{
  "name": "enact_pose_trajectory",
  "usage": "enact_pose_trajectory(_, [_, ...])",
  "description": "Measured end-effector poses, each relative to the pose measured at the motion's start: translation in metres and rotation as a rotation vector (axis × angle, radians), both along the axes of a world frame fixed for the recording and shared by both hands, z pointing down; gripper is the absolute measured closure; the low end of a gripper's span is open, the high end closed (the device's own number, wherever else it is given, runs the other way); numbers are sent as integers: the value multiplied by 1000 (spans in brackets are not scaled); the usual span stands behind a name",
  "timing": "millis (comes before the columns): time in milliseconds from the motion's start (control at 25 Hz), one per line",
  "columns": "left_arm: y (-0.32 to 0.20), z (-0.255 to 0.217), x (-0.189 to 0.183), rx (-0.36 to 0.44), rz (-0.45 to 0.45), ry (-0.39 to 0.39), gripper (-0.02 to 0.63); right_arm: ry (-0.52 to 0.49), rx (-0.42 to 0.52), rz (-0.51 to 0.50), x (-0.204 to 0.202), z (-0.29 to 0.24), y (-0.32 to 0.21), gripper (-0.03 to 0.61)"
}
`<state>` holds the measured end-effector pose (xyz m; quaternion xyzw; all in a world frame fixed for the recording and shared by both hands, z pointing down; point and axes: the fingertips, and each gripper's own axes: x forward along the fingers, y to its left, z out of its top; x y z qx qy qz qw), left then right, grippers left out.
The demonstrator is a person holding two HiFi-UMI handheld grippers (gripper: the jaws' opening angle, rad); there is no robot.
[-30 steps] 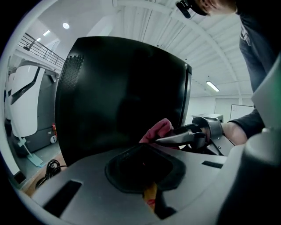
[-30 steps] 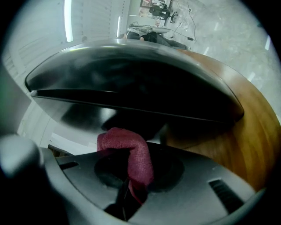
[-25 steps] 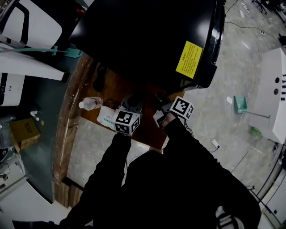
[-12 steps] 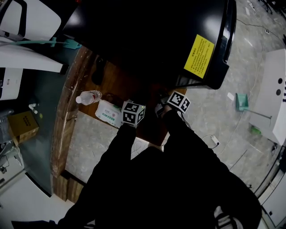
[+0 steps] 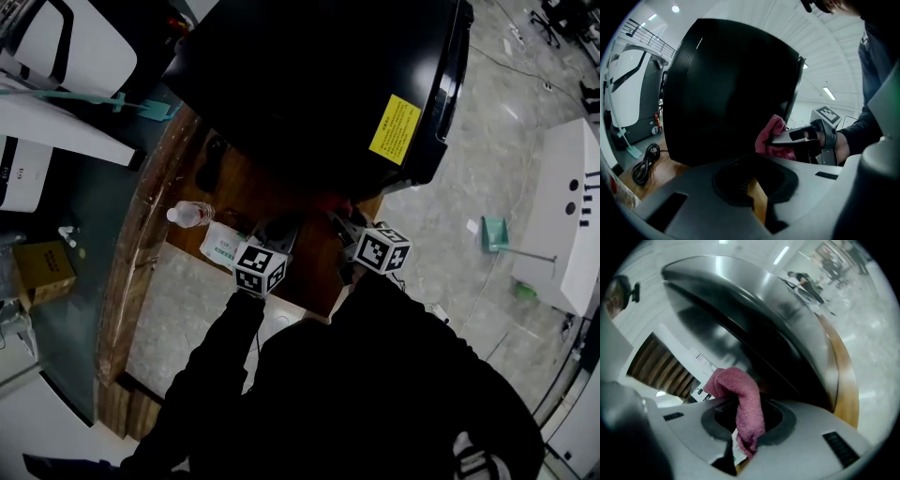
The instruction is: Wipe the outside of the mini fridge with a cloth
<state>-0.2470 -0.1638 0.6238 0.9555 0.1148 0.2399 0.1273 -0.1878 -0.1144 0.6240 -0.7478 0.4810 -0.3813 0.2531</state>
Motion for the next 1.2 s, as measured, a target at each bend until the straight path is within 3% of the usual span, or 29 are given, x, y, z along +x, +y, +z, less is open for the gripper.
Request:
enact_pose_trajectory(160, [8, -73, -24, 48, 9, 132, 607, 428, -40, -89, -10, -94, 13, 503])
enact_pose_trajectory(240, [17, -104, -41, 58, 13, 193, 607, 564, -50, -121, -27, -126, 20, 503])
enact_pose_trajectory(320, [28, -133, -58, 70, 21, 248, 607, 637, -46, -158, -48, -150, 26, 503])
enact_pose_trajectory(640, [57, -196, -108, 101, 12, 365, 607, 728, 27, -248, -114, -205, 47, 506])
enact_pose_trajectory(920, [61, -194, -128, 56, -11, 358, 607, 696, 27, -284, -142, -198, 56, 505])
enact_pose_trajectory(1200, [47, -182, -146, 104, -47, 324, 607, 647, 44, -288, -150, -196, 55, 505])
